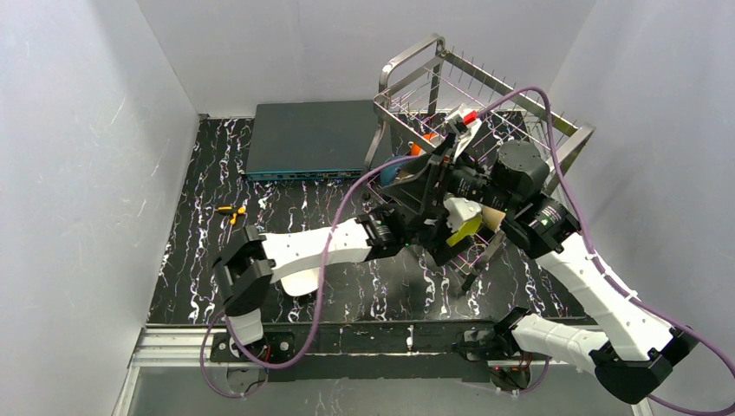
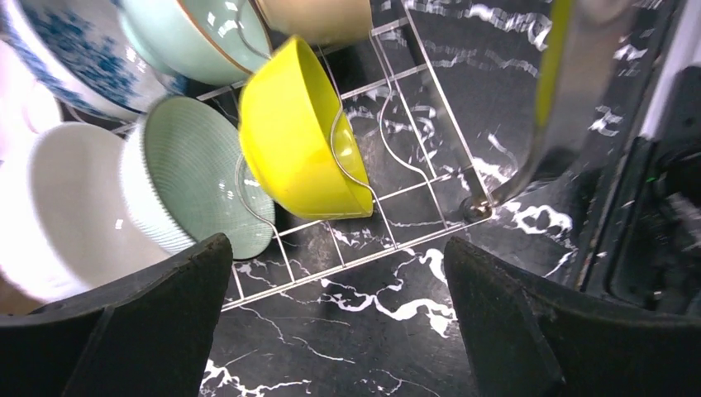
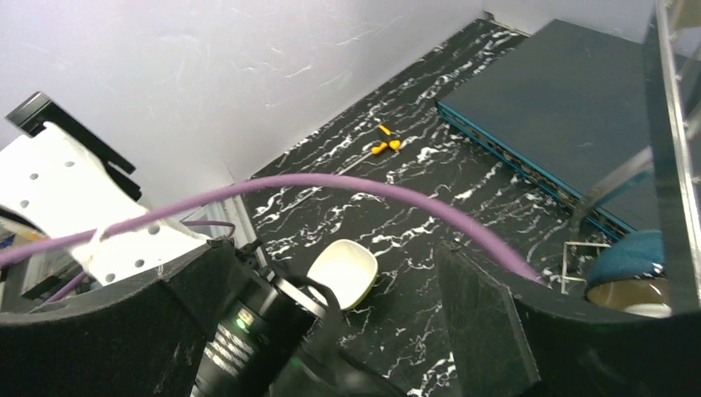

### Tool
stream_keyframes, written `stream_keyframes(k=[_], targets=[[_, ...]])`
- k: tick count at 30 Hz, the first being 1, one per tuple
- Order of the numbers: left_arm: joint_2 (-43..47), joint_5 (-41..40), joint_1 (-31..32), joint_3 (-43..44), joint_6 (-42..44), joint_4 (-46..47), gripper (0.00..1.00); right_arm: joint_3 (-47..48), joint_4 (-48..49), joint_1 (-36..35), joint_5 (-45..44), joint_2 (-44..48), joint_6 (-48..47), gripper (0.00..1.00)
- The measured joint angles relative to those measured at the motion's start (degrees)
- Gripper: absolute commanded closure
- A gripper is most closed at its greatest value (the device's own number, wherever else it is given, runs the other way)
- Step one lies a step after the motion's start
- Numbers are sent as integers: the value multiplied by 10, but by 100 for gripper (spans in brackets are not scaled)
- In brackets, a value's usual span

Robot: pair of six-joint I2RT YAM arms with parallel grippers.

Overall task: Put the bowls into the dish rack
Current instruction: Place the bowl in the dish rack.

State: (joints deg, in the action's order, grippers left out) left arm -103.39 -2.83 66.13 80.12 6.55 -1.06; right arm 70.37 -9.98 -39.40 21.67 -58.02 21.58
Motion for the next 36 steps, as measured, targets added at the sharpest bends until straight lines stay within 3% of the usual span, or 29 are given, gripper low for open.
stream_keyframes(k=[6, 17, 31, 36], targets=[[73, -1, -1, -31, -22, 1, 2, 0, 42, -12, 34, 3, 11, 1], [122, -58, -1, -117, -80, -17, 2, -10, 39, -12, 41, 2, 35, 1], [145, -179, -29, -124, -272, -203, 2, -19, 37, -1, 11, 3, 35, 1], [165, -187, -62, -177, -336, -235, 2, -30, 40, -1, 10, 3, 37, 1]])
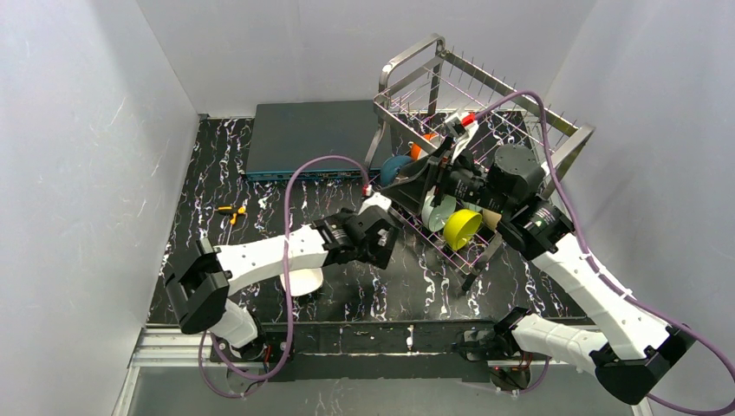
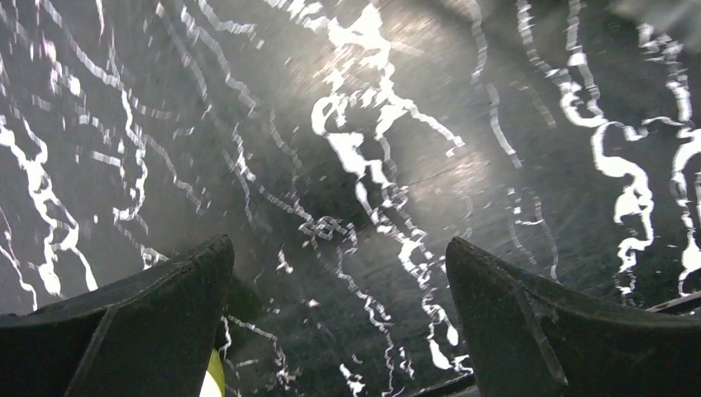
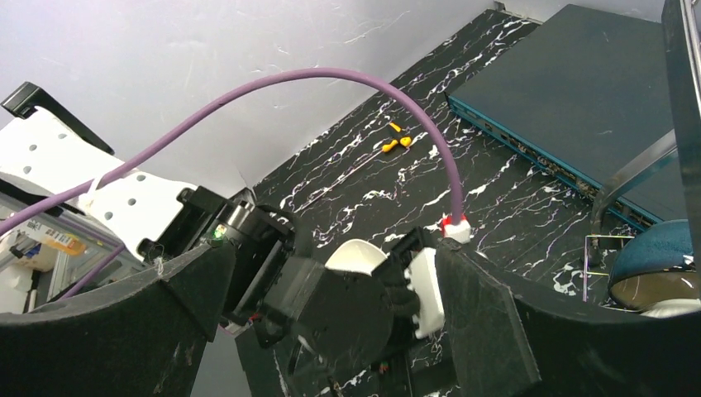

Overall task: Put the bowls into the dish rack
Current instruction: Place the bowl in the dish rack, then pick up the bowl from the center of the board.

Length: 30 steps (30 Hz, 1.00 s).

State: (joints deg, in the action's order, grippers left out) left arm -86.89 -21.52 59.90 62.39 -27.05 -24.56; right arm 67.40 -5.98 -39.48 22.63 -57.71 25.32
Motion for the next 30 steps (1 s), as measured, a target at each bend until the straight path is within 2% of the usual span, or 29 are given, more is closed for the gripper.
stream_keyframes(k=[5, 10, 15, 21, 25, 30], targets=[[51, 21, -49, -70, -63, -14, 5, -4, 0, 0, -1, 0, 0, 1], [144, 29, -92, -132, -116, -12, 9, -6, 0, 0, -2, 0, 0, 1], [283, 6, -109, -191, -187, -31, 25, -8, 1, 0, -2, 0, 2, 1], [440, -47, -119, -261, -272, -82, 36, -23, 9, 0, -1, 0, 11, 1], [485, -79, -122, -282, -340, -140, 40, -27, 8, 0, -1, 0, 16, 1], [466, -92, -124, -283, -397, -192, 40, -27, 10, 0, -2, 0, 17, 1]])
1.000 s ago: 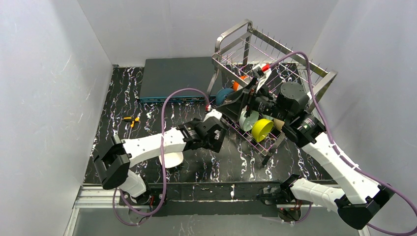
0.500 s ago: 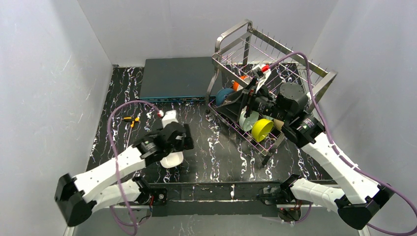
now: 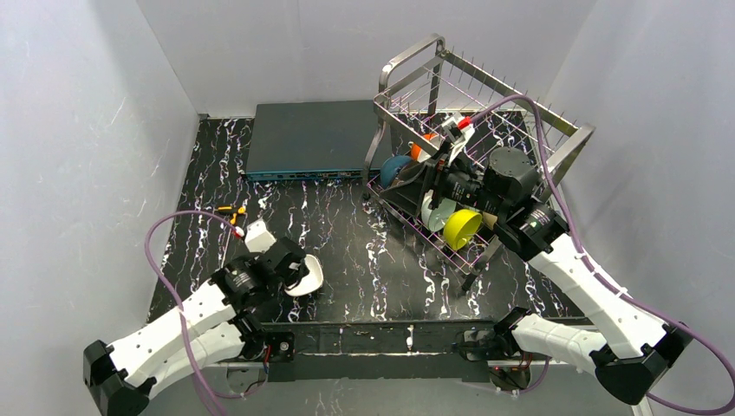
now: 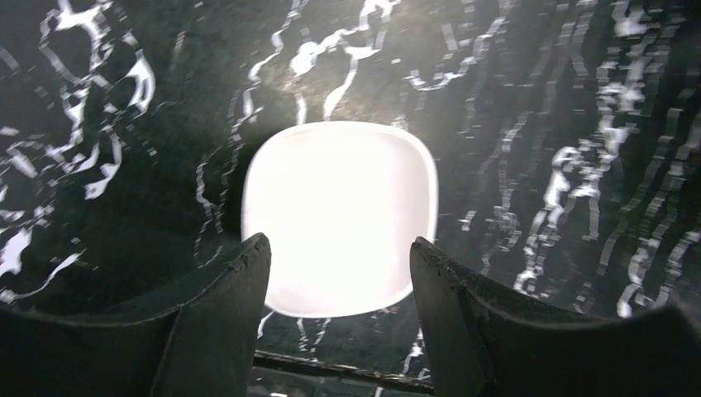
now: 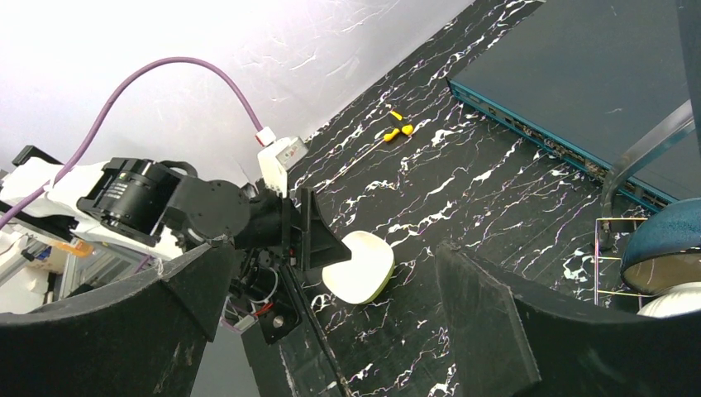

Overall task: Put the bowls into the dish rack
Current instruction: Pick up the bowl from the center of the board.

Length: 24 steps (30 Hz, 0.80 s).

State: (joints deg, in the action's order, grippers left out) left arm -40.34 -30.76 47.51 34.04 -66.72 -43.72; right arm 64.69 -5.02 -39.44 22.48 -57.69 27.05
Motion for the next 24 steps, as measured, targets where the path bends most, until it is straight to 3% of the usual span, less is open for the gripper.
stream_keyframes(k=[10, 18, 24], targets=[[-51, 17, -33, -37, -48, -52, 40, 0, 0, 0, 0, 0, 0, 1], [-20, 82, -81, -95, -22, 5, 43, -9, -9, 0, 0, 0, 0, 1], [-51, 122, -108, -95, 16, 60, 47, -9, -8, 0, 2, -5, 0, 1]])
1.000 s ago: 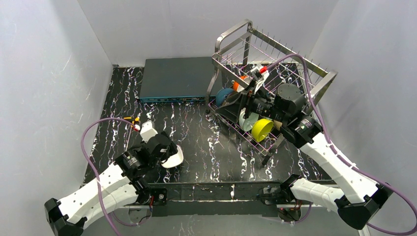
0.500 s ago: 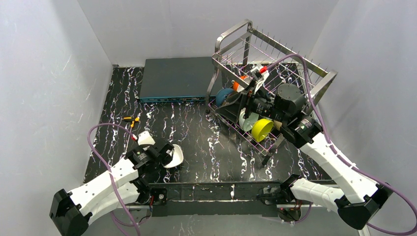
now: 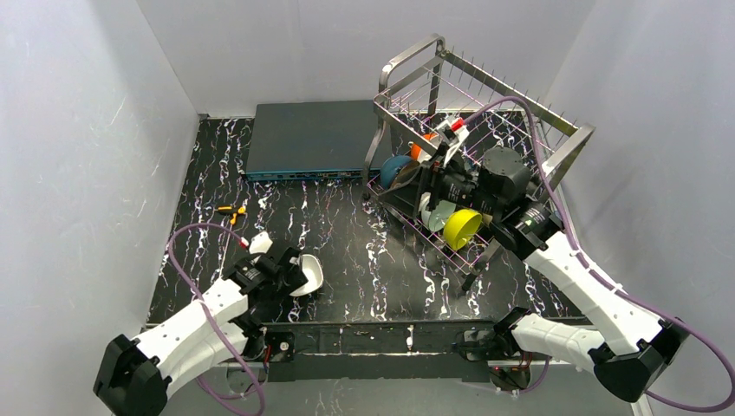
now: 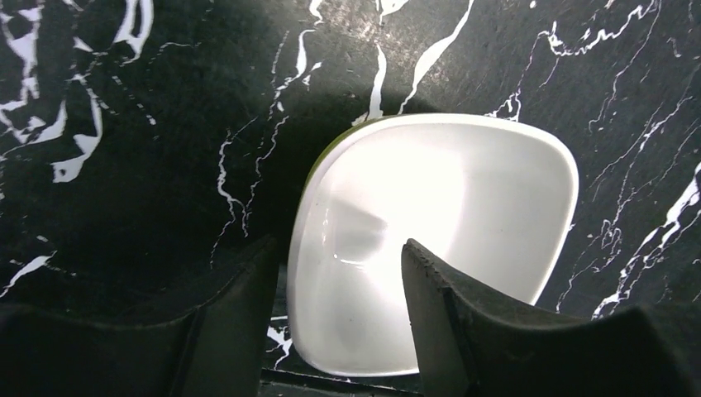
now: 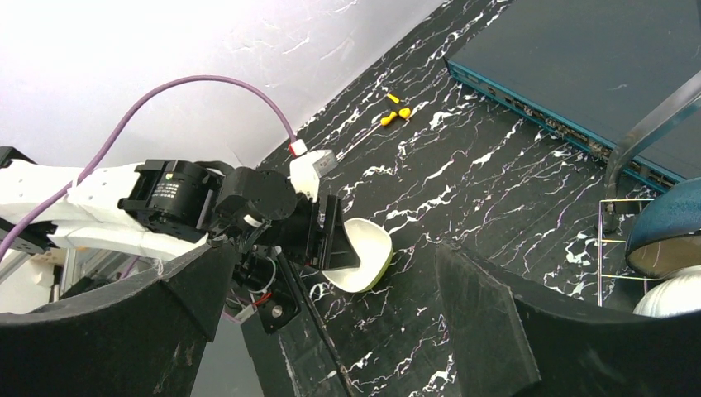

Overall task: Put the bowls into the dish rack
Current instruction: Pick up the bowl from the center of the board.

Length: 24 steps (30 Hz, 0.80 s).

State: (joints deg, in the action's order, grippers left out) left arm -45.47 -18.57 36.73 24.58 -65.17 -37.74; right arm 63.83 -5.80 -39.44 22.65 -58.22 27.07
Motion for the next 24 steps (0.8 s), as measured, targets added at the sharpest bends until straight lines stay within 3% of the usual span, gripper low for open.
stream_keyframes(k=[11, 24], targets=[[-60, 57, -23, 1, 69, 64, 58, 0, 1, 0, 2, -20, 0, 1], [-87, 88, -24, 16, 117, 108, 78, 2, -5, 0, 2, -34, -5, 1]])
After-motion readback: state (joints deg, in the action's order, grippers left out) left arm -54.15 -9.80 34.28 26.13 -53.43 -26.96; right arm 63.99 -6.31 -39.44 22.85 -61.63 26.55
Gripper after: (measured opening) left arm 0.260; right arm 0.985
